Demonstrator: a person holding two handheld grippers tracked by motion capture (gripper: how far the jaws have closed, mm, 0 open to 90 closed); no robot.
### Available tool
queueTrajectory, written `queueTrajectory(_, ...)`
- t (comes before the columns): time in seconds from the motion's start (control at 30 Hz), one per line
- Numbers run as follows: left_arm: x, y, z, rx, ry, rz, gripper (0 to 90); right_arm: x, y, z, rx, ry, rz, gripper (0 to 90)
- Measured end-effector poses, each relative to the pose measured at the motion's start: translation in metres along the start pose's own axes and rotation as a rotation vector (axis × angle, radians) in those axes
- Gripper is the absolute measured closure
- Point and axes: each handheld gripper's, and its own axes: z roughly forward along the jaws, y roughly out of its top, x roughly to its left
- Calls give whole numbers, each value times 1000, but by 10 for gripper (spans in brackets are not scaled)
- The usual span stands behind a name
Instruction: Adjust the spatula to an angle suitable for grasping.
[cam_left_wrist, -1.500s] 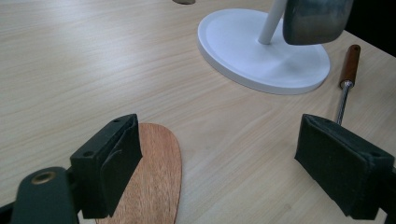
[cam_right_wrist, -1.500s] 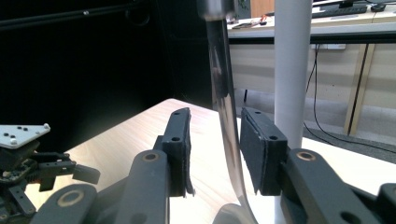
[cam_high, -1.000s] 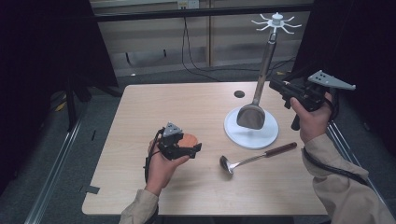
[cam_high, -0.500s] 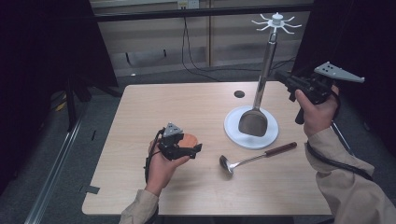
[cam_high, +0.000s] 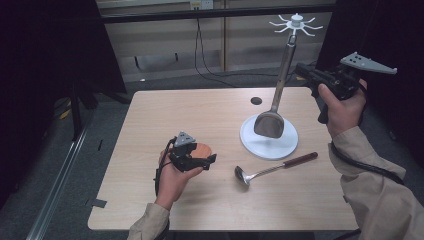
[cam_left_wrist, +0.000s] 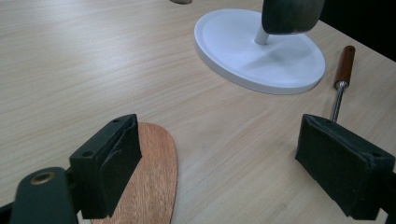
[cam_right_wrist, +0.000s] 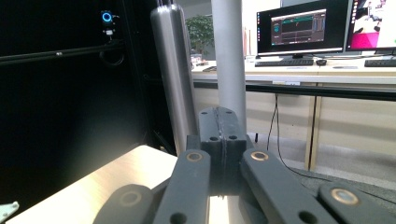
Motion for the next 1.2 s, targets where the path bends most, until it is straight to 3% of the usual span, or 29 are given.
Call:
queueTrajectory(0.43,-1,1,-1,0,-7,1,135,-1,23,-1,-47,-36,-6,900)
queueTrajectory(1.2,-1,1,-2,0,-15,10,135,-2,55,-1,-76,-82,-37,900)
